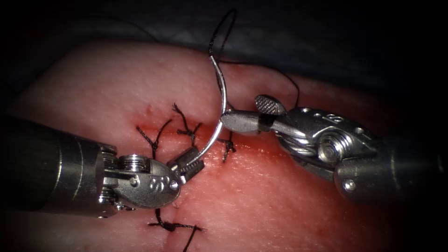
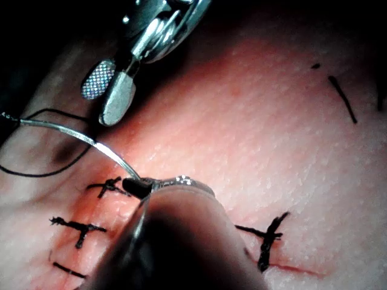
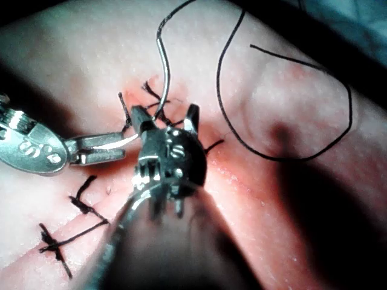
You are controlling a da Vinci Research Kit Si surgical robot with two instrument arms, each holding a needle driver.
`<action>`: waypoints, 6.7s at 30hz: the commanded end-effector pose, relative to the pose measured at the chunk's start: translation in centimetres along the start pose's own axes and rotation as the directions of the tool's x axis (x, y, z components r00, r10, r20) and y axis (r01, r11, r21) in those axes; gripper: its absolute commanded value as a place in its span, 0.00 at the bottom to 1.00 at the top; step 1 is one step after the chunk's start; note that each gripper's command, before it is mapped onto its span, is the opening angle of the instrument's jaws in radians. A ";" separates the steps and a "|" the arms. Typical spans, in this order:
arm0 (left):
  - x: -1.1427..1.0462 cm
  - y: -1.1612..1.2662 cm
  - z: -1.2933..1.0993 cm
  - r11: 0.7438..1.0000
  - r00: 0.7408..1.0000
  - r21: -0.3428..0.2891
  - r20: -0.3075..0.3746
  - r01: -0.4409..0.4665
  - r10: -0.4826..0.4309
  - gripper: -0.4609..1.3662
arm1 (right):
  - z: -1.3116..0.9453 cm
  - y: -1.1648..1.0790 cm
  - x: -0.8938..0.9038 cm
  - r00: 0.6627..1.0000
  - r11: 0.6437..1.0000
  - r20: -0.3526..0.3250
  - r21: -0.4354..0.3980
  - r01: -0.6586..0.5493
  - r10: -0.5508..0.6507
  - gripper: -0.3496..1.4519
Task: Wound Closure
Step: Hand needle to right side, then insert left driver into wound
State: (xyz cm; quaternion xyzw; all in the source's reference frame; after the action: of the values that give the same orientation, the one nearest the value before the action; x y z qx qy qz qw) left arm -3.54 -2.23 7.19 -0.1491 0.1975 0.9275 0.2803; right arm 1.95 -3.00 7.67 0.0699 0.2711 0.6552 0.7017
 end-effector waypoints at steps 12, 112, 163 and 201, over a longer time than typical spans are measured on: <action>0.17 0.11 -0.12 0.994 0.996 0.074 -0.013 -0.085 0.086 0.06 | 0.11 -0.04 0.07 0.999 0.995 -0.004 -0.091 -0.043 0.043 0.65; 0.44 -0.30 1.07 0.641 0.889 -0.757 -0.200 0.127 -0.413 0.37 | -0.24 1.16 0.53 0.700 0.501 -0.462 0.491 0.713 -0.545 0.00; -0.46 0.93 1.77 0.658 0.973 -0.739 -0.020 0.141 -0.231 0.24 | 0.45 0.74 0.22 0.116 0.137 -0.668 0.022 0.990 -0.735 0.00; -0.46 0.95 1.66 0.639 0.974 -0.757 -0.012 0.138 -0.224 0.31 | 0.92 0.69 -0.18 -0.214 -0.099 -0.646 -0.210 0.973 -0.732 0.00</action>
State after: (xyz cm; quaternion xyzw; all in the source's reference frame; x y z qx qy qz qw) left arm -3.99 -2.42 9.09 -0.3189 -0.2054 0.8837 0.2742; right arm 1.77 -2.86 8.82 -0.2150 0.5551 -0.1450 0.7903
